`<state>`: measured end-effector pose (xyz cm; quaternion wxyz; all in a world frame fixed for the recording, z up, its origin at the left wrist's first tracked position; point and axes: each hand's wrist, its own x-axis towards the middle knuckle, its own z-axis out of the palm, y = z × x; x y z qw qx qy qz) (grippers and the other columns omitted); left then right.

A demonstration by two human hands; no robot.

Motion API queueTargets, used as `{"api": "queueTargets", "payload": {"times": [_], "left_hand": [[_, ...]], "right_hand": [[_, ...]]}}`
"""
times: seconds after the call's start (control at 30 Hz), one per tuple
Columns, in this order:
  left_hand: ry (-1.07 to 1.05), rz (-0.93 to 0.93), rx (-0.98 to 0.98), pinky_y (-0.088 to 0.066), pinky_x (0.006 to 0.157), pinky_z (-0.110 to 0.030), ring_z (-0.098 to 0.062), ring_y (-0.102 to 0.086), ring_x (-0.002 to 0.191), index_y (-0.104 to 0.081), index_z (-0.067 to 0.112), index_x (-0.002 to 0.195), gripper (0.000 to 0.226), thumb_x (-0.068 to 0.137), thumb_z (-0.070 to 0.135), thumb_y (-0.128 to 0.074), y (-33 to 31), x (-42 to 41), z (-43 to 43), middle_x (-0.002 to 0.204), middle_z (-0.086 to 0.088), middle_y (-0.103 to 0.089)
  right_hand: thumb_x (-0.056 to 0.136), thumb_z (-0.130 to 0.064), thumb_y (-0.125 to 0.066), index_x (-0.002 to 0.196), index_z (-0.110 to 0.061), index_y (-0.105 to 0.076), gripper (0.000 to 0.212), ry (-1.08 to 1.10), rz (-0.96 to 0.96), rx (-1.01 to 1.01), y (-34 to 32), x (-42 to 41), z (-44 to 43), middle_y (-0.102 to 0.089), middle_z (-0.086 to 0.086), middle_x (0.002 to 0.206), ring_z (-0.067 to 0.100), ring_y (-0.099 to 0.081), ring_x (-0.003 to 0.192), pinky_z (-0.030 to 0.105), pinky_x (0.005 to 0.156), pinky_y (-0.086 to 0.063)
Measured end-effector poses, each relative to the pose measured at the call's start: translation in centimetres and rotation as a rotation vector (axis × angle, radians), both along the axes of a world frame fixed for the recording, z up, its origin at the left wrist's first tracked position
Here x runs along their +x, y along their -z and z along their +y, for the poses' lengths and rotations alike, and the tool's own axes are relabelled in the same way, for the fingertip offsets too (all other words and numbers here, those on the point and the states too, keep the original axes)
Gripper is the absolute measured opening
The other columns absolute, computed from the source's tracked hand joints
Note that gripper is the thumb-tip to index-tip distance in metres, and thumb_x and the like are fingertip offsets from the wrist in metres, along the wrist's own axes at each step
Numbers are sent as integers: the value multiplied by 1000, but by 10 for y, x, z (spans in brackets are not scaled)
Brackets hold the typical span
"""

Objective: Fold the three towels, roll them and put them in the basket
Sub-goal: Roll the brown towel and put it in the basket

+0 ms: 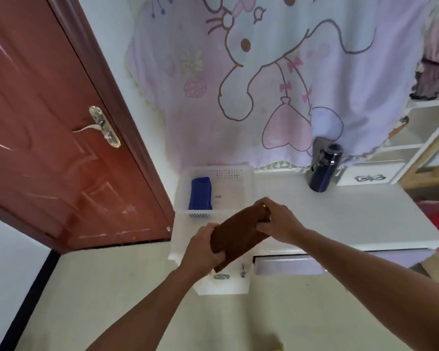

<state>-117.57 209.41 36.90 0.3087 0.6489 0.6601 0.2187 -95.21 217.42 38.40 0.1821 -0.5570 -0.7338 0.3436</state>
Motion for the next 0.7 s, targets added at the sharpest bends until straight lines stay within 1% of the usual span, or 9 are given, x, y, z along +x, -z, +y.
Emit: {"api": "queueTargets", "payload": {"times": [0.07, 0.13, 0.2, 0.27, 0.37, 0.43, 0.5, 0.57, 0.7], "left_hand": [[-109, -99, 6, -46, 90, -24, -13, -55, 104, -45, 22, 129, 63, 73, 22, -74, 1, 0, 25, 119, 2, -58], [-189, -185, 0, -49, 89, -26, -15, -57, 104, -45, 23, 130, 64, 73, 20, -76, 2, -4, 51, 118, 1, -59], [-246, -257, 5, -52, 83, -24, -16, -60, 100, -44, 22, 128, 64, 73, 19, -77, 5, -9, 79, 116, 1, -59], [-283, -280, 9, -51, 78, -21, -15, -60, 96, -44, 21, 125, 62, 74, 20, -78, 11, -13, 105, 114, 1, -58], [-280, -212, 3, -47, 77, -21, -14, -58, 92, -41, 21, 126, 62, 76, 27, -77, 25, -19, 142, 116, 2, -58], [-258, -162, -22, -49, 76, -22, -14, -59, 90, -38, 22, 128, 64, 78, 31, -76, 34, -21, 163, 117, 1, -59], [-253, -114, -68, -55, 81, -31, -19, -63, 90, -34, 23, 128, 64, 80, 36, -73, 46, -25, 182, 117, 0, -59], [-257, -22, -112, -54, 87, -38, -22, -65, 91, -31, 24, 129, 64, 82, 41, -69, 54, -27, 197, 117, -1, -59], [-290, 186, -215, -47, 98, -40, -23, -59, 105, -27, 24, 133, 66, 84, 51, -62, 81, -33, 218, 119, 0, -58]], "right_hand": [[70, -20, -67, 112, -30, -54, 45, 31, 78, -35, -6, -7, 42, -67, -4, 79, 17, -64, 75, 30, 67, -53], [73, -18, -67, 116, -29, -55, 46, 59, 121, -83, -8, -17, 82, -69, -1, 83, 17, -66, 77, 31, 68, -55], [75, -16, -66, 117, -24, -59, 43, 87, 153, -102, -8, -30, 121, -70, 2, 89, 19, -66, 82, 31, 70, -53], [77, -13, -65, 114, -20, -64, 38, 113, 171, -117, -7, -43, 154, -70, 1, 89, 20, -64, 84, 28, 69, -49], [80, -9, -62, 112, -17, -68, 33, 105, 116, -116, 1, -64, 196, -68, 2, 95, 21, -63, 88, 27, 71, -48], [83, -7, -60, 113, -15, -69, 33, 86, 42, -97, 9, -76, 219, -68, 3, 100, 19, -61, 88, 23, 68, -46], [85, -6, -58, 115, -15, -68, 33, 41, -51, -83, 20, -91, 243, -68, 4, 106, 18, -59, 89, 21, 67, -44], [86, -6, -55, 117, -15, -66, 34, 10, -121, -82, 29, -101, 260, -68, 5, 112, 19, -59, 92, 24, 73, -46], [87, -5, -51, 118, -16, -65, 35, -57, -239, -115, 62, -123, 283, -66, 7, 115, 24, -60, 96, 28, 77, -49]]}}
